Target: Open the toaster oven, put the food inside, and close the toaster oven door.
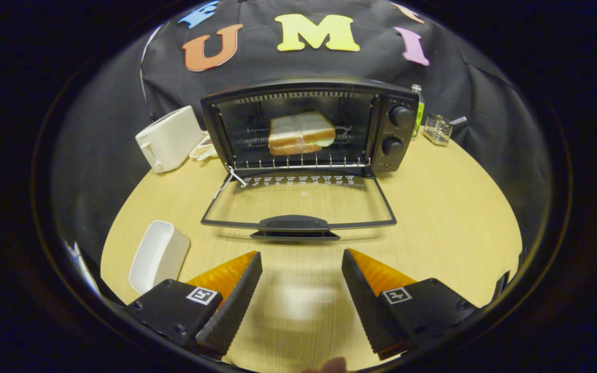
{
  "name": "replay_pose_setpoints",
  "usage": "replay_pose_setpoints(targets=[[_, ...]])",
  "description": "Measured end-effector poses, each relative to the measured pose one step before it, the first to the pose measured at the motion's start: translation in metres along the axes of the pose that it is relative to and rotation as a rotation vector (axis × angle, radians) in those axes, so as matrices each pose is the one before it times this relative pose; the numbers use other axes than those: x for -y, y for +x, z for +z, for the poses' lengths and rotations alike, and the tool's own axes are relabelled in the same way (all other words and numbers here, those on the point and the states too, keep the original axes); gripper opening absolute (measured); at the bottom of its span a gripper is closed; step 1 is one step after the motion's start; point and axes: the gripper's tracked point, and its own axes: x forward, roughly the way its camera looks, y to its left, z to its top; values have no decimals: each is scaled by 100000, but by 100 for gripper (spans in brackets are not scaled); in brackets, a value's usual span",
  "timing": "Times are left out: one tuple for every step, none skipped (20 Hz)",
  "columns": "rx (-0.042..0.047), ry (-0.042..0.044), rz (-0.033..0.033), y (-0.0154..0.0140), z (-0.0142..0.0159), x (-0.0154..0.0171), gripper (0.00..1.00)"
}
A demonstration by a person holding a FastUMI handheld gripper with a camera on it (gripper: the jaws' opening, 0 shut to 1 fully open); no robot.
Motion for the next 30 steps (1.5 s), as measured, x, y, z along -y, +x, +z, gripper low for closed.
replay_pose_setpoints(targets=[[-612,-326,-211,582,-205,-173,100],[-542,-782,39,593,-182,-142,100],[-99,-931,503,548,-92,-314,100],[-417,-1228,79,508,-13,-180,100],[-187,-1101,-419,434,69,-13,100],[-74,-156,-184,342,-13,-166,100],[-171,377,-350,337,-2,-3,100],[-540,617,-849,285,-94,101,100],[-367,1152,-799,316,-86,115,100],[-634,893,-823,328,-100,190,100],[-227,536,-775,196,-23,219,100],[1157,-541,-470,123,368,143,100],[-679,-348,-526,146,-227,42,100],[197,143,-53,-13,153,-31,100],[108,-80,-161,-2,-26,15,100],[-189,3,-492,-87,97,39,100],[-93,-245,-991,-133,81,138,100],[164,325,-533,-207,213,1,100],[402,1118,-270,-401,273,-4,100],[167,1408,27,-452,325,20,100],[122,922,66,-362,214,-48,100],[292,401,-21,-413,336,-29,100],[1101,-31,-76,-564,488,-27,100],[1542,169,-71,-566,668,7,100],[2430,205,-181,-685,1161,-101,100],[2077,-195,-234,-436,1019,-121,100],[2765,-386,-179,-226,1666,-208,100],[2347,-486,-87,-186,1230,-37,100],[2650,-716,-30,-222,1423,-16,100],[2446,-756,-31,-46,1505,-76,100]])
